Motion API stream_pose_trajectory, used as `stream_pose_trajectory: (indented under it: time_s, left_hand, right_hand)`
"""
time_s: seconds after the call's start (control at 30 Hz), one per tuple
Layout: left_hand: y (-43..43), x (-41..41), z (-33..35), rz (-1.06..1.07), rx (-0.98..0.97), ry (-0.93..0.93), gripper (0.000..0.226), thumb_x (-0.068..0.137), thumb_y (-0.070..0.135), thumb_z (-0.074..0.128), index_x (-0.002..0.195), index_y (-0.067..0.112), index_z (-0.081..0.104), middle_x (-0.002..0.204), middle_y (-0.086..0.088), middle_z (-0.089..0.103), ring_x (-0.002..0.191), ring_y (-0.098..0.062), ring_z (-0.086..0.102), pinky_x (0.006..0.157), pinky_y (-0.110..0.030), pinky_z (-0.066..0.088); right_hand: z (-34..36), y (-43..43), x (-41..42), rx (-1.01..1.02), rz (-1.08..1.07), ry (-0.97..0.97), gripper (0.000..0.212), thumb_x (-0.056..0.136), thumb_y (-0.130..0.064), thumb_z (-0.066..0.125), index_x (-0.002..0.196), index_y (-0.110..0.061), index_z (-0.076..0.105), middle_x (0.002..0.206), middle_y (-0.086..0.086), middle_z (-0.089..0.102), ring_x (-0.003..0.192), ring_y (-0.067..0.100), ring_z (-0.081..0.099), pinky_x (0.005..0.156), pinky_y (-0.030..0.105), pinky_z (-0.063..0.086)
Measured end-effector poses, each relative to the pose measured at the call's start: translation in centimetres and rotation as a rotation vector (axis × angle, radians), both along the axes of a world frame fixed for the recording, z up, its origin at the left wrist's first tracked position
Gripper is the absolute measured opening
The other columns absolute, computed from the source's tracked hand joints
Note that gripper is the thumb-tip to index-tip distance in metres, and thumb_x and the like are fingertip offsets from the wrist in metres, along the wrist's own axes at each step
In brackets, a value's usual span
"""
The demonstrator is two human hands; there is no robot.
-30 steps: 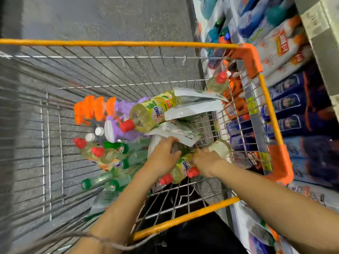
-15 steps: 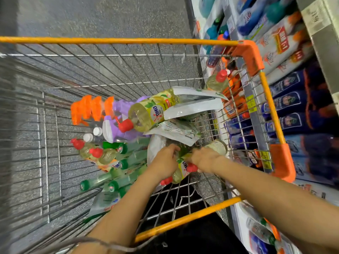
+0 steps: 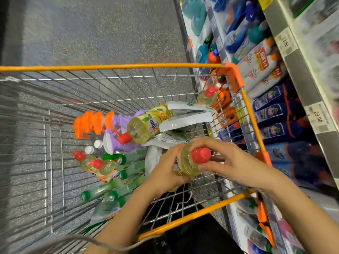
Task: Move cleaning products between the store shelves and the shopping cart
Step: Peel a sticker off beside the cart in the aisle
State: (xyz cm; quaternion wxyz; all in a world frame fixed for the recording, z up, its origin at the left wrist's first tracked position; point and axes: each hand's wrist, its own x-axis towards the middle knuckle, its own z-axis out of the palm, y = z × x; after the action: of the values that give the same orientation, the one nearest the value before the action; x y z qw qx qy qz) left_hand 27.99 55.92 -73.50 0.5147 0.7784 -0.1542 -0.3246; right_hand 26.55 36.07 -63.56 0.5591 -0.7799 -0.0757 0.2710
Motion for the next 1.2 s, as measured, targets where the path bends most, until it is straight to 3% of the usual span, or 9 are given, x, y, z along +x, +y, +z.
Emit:
stream_pose_trajectory:
  time_s: [0.17, 0.23, 0.33, 0.43, 0.6, 0.73, 0.83, 1.0, 1.2]
  left_hand:
    - [-0.1, 0.1, 3.6, 0.258, 0.073, -0.152, 0.073, 0.055, 0.051, 0.079, 0.119, 0.037, 0.049, 0.11, 0.019, 0.052, 0.104, 0.004, 0.051, 0.086, -0.023, 0.047]
    - [-0.8, -0.1, 4.6, 0.412, 0.094, -0.168, 0.07, 0.055, 0.053, 0.078, 0.115, 0.033, 0.048, 0.107, 0.017, 0.053, 0.101, 0.003, 0.053, 0.084, -0.028, 0.049]
    - [-1.7, 0.0, 6.1, 0.523, 0.159, -0.174, 0.061, 0.058, 0.052, 0.079, 0.106, 0.033, 0.046, 0.1, 0.015, 0.053, 0.094, -0.003, 0.055, 0.08, -0.037, 0.053]
    - [-0.4, 0.2, 7.9, 0.457, 0.123, -0.06, 0.058, 0.056, 0.06, 0.072, 0.099, 0.035, 0.043, 0.101, 0.009, 0.053, 0.091, -0.007, 0.056, 0.075, -0.023, 0.05]
    - [2.2, 0.9, 11.8, 0.352, -0.279, 0.277, 0.037, 0.088, 0.051, 0.057, 0.116, 0.028, 0.058, 0.119, -0.002, 0.064, 0.104, -0.009, 0.064, 0.079, -0.018, 0.051]
    - [0.9, 0.5, 13.1, 0.461, -0.348, 0.223, 0.035, 0.09, 0.034, 0.05, 0.113, 0.011, 0.063, 0.111, -0.013, 0.068, 0.097, -0.014, 0.065, 0.081, -0.027, 0.055]
    - [0.3, 0.1, 14.0, 0.52, -0.368, 0.216, 0.038, 0.088, 0.035, 0.053, 0.111, 0.008, 0.064, 0.103, -0.007, 0.073, 0.091, -0.015, 0.068, 0.071, -0.024, 0.054]
    - [-0.3, -0.3, 15.4, 0.524, -0.35, 0.142, 0.045, 0.086, 0.052, 0.06, 0.108, 0.013, 0.067, 0.103, -0.007, 0.072, 0.096, -0.022, 0.068, 0.075, -0.031, 0.055]
    - [-0.7, -1.2, 18.1, 0.478, -0.449, 0.14, 0.033, 0.086, 0.036, 0.06, 0.108, 0.012, 0.066, 0.093, -0.001, 0.074, 0.082, -0.012, 0.069, 0.065, -0.025, 0.055]
  right_hand:
    - [0.8, 1.7, 0.4, 0.221, -0.225, 0.038, 0.048, 0.092, -0.024, 0.064, 0.135, -0.024, 0.043, 0.13, -0.008, 0.057, 0.125, 0.009, 0.053, 0.1, 0.022, 0.044]
    - [0.5, 3.3, -0.2, 0.276, -0.354, 0.06, 0.067, 0.079, -0.037, 0.074, 0.135, -0.033, 0.038, 0.133, -0.009, 0.053, 0.127, 0.008, 0.05, 0.096, 0.022, 0.046]
    - [-0.1, 6.0, -1.1, 0.224, -0.52, -0.01, 0.066, 0.076, -0.027, 0.078, 0.131, -0.032, 0.042, 0.127, -0.009, 0.059, 0.119, 0.01, 0.056, 0.091, 0.027, 0.05]
    - [0.3, 6.6, -0.8, 0.334, -0.679, 0.017, 0.055, 0.082, -0.006, 0.073, 0.131, -0.019, 0.05, 0.114, -0.007, 0.069, 0.107, 0.009, 0.065, 0.084, 0.021, 0.052]
    - [2.4, 5.9, -0.3, 0.508, -0.752, 0.115, 0.049, 0.081, -0.016, 0.063, 0.129, -0.014, 0.055, 0.114, 0.006, 0.071, 0.105, 0.021, 0.068, 0.08, 0.029, 0.056]
    - [4.1, 6.7, -0.8, 0.567, -0.852, 0.105, 0.038, 0.08, -0.016, 0.061, 0.115, -0.03, 0.055, 0.097, -0.003, 0.076, 0.087, 0.013, 0.072, 0.065, 0.021, 0.055]
    - [4.8, 7.0, -1.1, 0.601, -0.895, 0.096, 0.036, 0.078, -0.018, 0.06, 0.111, -0.031, 0.056, 0.092, -0.006, 0.076, 0.083, 0.01, 0.072, 0.063, 0.021, 0.056]
    - [6.2, 6.5, -1.6, 0.654, -0.918, 0.077, 0.044, 0.084, -0.015, 0.058, 0.122, -0.034, 0.049, 0.094, -0.006, 0.076, 0.086, 0.011, 0.072, 0.067, 0.024, 0.058]
    - [8.5, 7.0, -2.9, 0.682, -0.937, -0.033, 0.064, 0.081, -0.019, 0.061, 0.142, -0.017, 0.044, 0.115, 0.006, 0.071, 0.099, 0.021, 0.07, 0.075, 0.03, 0.059]
